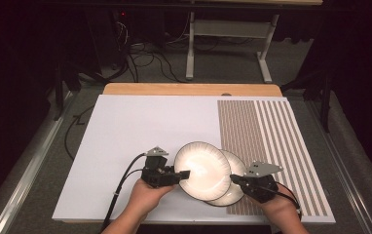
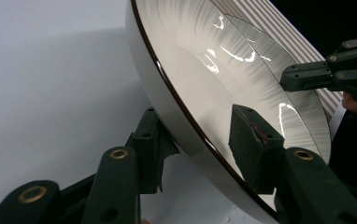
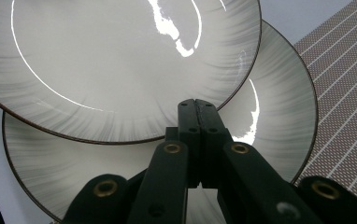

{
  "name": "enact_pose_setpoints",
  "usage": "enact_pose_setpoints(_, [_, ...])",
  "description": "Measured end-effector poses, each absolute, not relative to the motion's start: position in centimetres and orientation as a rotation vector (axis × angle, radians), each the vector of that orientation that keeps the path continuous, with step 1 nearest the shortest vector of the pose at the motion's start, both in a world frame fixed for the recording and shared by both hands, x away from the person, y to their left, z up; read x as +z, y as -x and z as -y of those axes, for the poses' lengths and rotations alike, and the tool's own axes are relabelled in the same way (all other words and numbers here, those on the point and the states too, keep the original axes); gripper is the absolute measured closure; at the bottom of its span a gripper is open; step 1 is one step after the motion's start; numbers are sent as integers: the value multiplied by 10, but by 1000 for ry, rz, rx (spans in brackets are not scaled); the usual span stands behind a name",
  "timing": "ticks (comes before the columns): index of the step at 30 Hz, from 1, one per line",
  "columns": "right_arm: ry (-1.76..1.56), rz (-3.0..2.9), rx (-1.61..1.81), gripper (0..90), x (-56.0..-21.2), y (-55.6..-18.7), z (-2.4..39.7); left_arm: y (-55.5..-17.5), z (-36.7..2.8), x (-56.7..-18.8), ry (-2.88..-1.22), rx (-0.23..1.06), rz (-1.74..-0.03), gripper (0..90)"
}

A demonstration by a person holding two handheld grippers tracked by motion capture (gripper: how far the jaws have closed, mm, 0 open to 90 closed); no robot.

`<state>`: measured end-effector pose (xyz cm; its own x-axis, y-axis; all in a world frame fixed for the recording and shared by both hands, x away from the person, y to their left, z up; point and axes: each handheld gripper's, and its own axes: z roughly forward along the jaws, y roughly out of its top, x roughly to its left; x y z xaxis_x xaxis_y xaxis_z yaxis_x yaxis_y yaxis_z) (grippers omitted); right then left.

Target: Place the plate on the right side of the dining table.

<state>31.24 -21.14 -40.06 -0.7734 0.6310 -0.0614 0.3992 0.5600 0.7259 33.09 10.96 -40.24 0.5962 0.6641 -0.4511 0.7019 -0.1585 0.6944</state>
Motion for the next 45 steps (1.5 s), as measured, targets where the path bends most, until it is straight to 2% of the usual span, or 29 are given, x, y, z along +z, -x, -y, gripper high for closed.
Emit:
enact_pose_setpoints(15, [-832,-2450,1068,900,-396,-310,216,-330,-111,-404,-1812,-29,-1130,678])
enact_pose_setpoints(35, [-862,-2361,1154,897,-381,-302,235,-328,-108,-403,-1729,1,-1113,741])
enact_pose_setpoints(45, [-948,-2253,1218,730,-370,-308,260,-326,-112,-396,-1692,56,-1062,773])
